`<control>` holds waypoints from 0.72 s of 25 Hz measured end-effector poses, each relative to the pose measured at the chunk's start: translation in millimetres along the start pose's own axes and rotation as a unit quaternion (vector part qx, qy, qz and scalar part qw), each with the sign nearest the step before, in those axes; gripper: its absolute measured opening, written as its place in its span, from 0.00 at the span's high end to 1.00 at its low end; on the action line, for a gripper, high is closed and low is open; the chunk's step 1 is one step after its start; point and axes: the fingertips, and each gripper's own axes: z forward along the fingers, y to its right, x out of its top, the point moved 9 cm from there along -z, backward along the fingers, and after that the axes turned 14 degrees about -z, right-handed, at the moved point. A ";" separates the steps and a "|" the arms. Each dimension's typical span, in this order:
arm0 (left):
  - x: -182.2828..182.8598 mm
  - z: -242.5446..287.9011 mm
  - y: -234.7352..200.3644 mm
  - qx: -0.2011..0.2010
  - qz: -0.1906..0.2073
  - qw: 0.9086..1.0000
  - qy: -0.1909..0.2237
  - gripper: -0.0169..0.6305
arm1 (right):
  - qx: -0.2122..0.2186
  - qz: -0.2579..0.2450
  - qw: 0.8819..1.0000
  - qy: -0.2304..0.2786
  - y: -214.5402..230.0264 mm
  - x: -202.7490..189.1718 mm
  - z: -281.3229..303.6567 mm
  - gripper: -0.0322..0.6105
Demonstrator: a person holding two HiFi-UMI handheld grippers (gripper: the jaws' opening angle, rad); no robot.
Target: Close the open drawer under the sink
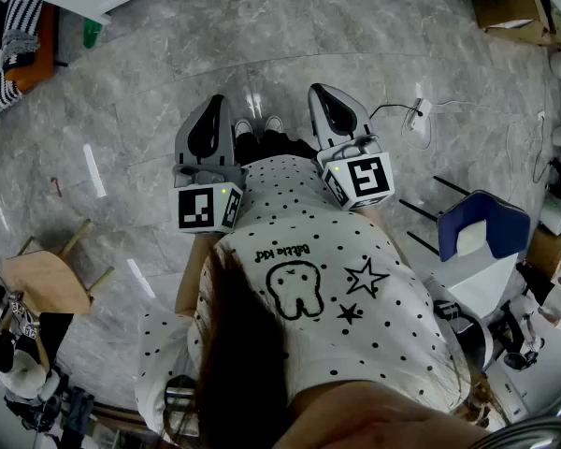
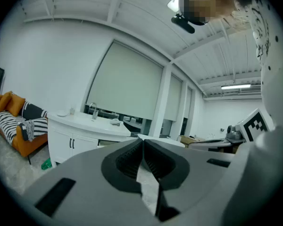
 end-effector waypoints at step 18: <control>-19.3 14.4 26.1 0.018 -0.009 1.000 0.006 0.95 | 0.022 0.007 1.000 0.014 37.7 -9.6 -15.5 0.93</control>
